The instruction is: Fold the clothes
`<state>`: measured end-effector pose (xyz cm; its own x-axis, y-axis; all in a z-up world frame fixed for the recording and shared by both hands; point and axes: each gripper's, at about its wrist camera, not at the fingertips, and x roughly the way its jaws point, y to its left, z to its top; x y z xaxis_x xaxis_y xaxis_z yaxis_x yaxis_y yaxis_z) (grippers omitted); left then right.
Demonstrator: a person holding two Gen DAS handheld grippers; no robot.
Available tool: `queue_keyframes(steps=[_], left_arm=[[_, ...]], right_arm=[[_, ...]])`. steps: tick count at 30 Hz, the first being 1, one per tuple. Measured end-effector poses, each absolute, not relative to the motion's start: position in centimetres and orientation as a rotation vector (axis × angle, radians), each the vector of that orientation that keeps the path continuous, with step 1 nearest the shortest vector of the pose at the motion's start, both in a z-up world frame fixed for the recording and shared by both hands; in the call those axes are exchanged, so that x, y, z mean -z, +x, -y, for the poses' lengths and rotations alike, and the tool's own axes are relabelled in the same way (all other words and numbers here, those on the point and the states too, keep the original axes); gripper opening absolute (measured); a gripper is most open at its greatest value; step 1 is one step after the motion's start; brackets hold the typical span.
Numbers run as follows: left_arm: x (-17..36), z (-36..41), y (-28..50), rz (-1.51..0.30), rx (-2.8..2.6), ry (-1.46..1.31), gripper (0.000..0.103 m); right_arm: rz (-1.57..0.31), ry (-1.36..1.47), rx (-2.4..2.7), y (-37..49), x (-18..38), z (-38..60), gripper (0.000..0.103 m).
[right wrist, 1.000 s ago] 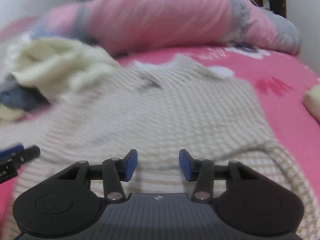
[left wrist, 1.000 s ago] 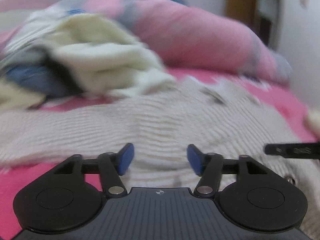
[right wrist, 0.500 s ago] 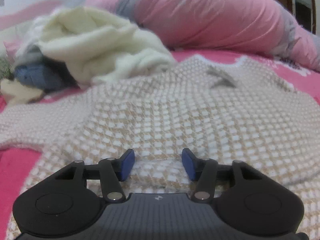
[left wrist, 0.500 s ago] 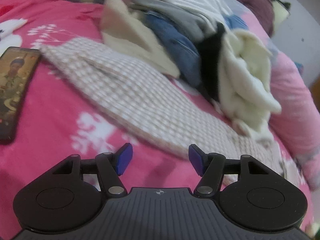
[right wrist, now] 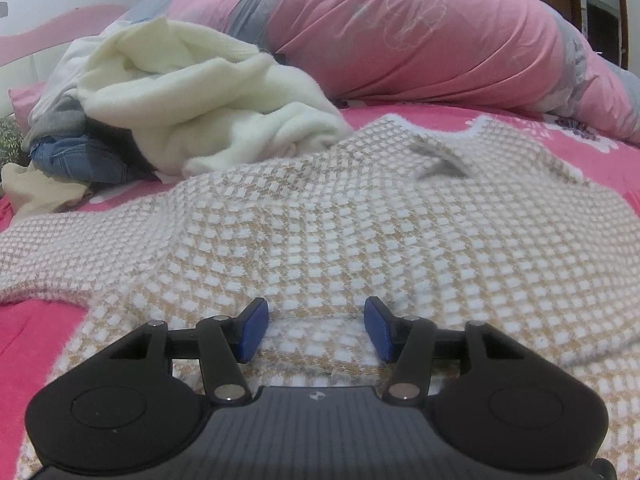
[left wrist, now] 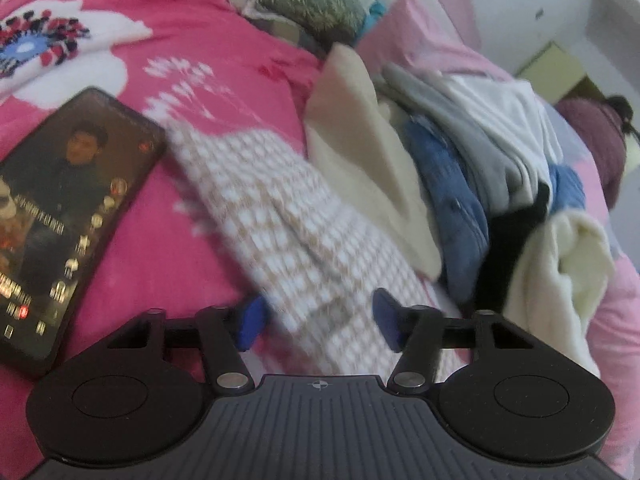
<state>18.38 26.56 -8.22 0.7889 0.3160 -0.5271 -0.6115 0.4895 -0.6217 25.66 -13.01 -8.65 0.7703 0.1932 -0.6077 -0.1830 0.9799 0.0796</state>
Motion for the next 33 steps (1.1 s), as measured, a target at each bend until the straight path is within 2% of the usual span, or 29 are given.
queue_keyframes(steps=[1,3,8,17,24,26,31,33], left_arm=[[8.2,-26.5,18.3,-0.353,-0.581,-0.886,0.034],[8.0,-26.3,18.2,-0.323,-0.590,-0.859,0.014],[6.7,-25.0,17.9,-0.267,-0.615,-0.770,0.006],[0.2,-18.9,19.9,-0.126,-0.517,-0.558,0.006],[-6.1,-4.0,22.6,-0.015,-0.204,-0.310,0.006],[-6.9,1.8,23.1,-0.034,-0.042,-0.237,0.006],[-4.5,12.3,25.3,-0.387,0.319,-0.094,0.022],[-3.3,13.3,25.4,-0.440,0.339,-0.083,0.029]], right_arm=[[-0.660,0.019,-0.205,25.7,8.7,13.0,0.056],[-0.657,0.025,-0.207,25.7,8.7,13.2,0.056],[-0.643,0.078,-0.224,25.5,8.7,13.9,0.056],[-0.605,0.297,-0.303,25.1,8.8,17.3,0.057],[-0.551,0.538,-0.369,24.8,9.4,20.7,0.057],[-0.530,0.639,-0.377,24.5,9.7,22.1,0.057],[-0.499,0.855,-0.410,24.4,10.8,24.8,0.057],[-0.503,0.858,-0.408,24.4,10.8,24.8,0.056]])
